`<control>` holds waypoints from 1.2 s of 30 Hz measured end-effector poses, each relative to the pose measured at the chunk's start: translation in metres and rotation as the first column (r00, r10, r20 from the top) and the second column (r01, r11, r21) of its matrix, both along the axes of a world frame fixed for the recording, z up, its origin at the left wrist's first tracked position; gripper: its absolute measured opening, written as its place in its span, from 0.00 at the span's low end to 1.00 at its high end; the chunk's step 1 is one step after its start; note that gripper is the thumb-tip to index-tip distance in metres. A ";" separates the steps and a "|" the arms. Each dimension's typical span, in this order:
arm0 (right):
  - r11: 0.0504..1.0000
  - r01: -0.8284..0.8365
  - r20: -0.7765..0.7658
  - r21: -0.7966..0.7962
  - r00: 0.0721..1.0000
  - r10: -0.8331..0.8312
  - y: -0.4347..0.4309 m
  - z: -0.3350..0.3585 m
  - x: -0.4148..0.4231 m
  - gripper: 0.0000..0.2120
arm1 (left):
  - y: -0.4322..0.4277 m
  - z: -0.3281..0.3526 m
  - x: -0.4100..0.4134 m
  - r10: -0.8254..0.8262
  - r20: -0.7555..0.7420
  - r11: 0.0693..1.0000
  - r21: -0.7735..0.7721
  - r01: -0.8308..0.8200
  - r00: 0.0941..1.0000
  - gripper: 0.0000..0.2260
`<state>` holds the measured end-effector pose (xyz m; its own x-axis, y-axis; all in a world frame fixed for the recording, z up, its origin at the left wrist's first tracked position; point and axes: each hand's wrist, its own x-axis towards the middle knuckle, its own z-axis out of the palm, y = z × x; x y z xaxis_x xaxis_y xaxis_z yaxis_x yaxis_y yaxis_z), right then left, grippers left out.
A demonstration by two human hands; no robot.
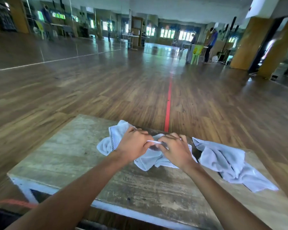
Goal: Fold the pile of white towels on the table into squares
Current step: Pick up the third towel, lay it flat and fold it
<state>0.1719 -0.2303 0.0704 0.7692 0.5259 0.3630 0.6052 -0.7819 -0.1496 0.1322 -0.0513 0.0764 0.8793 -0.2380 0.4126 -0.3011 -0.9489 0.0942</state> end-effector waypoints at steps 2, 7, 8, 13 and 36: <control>0.999 0.010 0.017 0.039 1.000 -0.011 0.000 0.030 -0.012 0.09 | 0.002 0.032 -0.013 0.015 0.044 1.000 -0.020 -0.014 0.999 0.26; 0.996 0.006 0.066 0.089 0.998 -0.011 0.000 0.115 -0.037 0.05 | 0.009 0.114 -0.041 0.024 0.125 0.998 -0.054 -0.017 0.992 0.16; 0.995 0.002 0.083 0.096 0.996 -0.010 0.000 0.132 -0.041 0.05 | 0.010 0.130 -0.046 0.025 0.147 0.998 -0.057 -0.016 0.989 0.14; 0.997 -0.010 0.040 0.071 0.999 0.007 -0.013 0.202 -0.058 0.02 | 0.019 0.200 -0.070 0.044 0.205 0.998 -0.049 -0.035 0.978 0.08; 0.947 -0.143 -0.509 0.287 0.815 0.277 -0.075 0.192 -0.099 0.14 | 0.045 0.268 -0.122 -0.023 0.141 0.972 -0.227 0.055 0.990 0.06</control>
